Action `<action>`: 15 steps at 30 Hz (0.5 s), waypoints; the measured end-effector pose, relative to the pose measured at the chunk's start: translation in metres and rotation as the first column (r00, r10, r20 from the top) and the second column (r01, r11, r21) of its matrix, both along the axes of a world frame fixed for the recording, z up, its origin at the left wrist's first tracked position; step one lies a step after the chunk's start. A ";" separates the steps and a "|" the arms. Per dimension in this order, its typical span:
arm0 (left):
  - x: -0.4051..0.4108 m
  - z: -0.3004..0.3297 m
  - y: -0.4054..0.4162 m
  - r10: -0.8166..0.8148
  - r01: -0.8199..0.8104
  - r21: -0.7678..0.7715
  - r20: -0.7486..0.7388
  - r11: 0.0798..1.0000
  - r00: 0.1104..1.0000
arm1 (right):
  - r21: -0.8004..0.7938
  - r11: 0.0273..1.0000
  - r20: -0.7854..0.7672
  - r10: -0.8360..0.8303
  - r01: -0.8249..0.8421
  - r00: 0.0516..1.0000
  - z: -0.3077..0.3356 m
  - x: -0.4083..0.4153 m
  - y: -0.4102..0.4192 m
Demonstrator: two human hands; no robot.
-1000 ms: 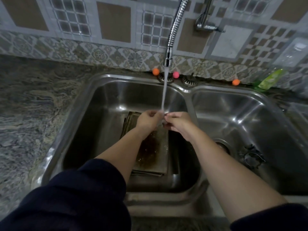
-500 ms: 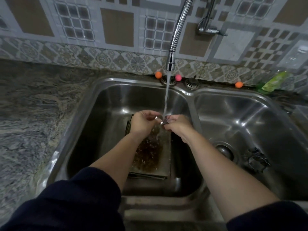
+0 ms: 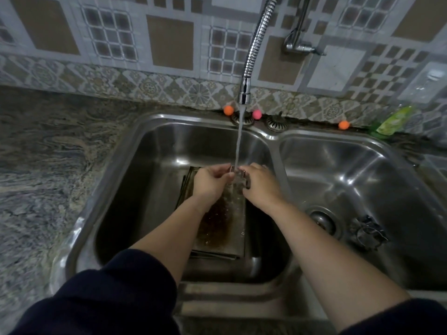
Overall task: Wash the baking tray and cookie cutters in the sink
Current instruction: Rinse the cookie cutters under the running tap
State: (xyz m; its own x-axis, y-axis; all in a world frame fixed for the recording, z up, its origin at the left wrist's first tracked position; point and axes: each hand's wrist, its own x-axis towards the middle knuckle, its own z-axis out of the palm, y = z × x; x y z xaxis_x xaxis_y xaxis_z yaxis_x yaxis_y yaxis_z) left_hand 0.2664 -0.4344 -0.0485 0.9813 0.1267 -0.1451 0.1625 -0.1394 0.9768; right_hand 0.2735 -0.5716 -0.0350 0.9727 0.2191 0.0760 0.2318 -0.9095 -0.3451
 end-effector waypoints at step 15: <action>0.004 0.018 -0.109 -0.463 0.335 0.759 -0.050 0.558 0.885 | 0.005 0.948 0.058 -0.319 0.320 0.946 0.020 -0.014 -0.147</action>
